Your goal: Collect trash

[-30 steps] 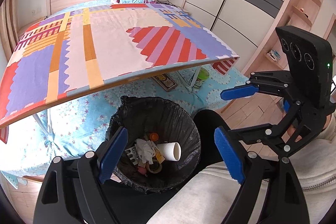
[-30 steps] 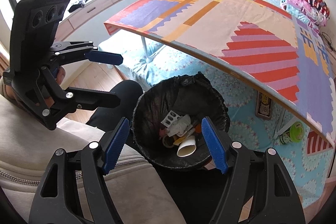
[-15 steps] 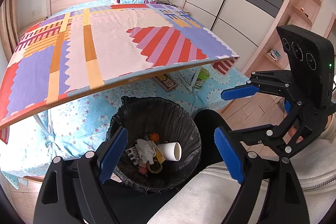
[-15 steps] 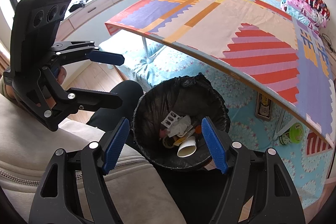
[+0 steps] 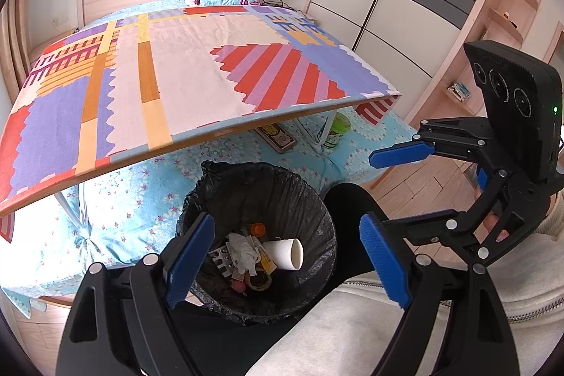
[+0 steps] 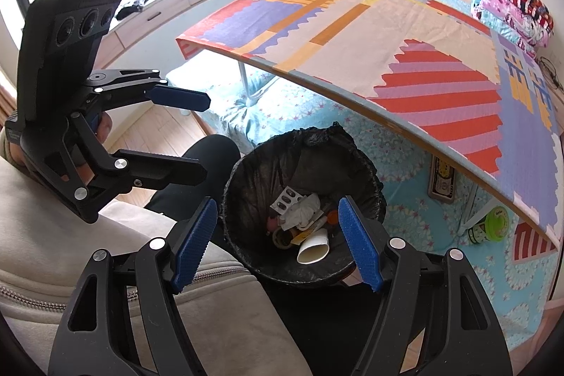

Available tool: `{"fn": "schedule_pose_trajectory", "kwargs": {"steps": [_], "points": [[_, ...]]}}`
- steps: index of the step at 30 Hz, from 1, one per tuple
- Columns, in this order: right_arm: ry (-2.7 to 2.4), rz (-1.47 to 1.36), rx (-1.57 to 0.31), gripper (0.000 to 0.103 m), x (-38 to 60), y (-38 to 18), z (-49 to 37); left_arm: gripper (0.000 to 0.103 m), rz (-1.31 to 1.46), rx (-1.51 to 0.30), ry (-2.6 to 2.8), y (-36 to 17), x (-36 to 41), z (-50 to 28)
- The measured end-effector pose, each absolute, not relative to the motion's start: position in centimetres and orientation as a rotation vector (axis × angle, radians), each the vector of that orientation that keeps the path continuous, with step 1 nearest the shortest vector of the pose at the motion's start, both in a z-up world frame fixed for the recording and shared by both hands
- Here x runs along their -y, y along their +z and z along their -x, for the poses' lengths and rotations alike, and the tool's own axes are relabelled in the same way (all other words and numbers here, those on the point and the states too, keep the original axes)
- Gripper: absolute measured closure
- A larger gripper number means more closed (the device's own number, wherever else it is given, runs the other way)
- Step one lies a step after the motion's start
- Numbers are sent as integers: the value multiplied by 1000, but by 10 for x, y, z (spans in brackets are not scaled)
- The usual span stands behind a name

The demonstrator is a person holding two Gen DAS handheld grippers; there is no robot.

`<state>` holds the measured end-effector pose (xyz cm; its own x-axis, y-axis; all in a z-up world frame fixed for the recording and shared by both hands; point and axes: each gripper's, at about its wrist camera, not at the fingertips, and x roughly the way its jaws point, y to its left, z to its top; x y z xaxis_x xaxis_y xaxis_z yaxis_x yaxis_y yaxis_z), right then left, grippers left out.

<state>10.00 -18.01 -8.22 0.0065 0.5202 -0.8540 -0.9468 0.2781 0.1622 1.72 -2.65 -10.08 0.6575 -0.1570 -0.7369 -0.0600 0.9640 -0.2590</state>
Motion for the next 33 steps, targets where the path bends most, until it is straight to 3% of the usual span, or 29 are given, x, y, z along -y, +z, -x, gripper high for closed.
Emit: {"fn": "schedule_pose_trajectory", "kwargs": {"steps": [33], "points": [[1253, 560, -975, 32, 176, -79, -95, 22, 253, -849, -64, -96, 29, -20]]}}
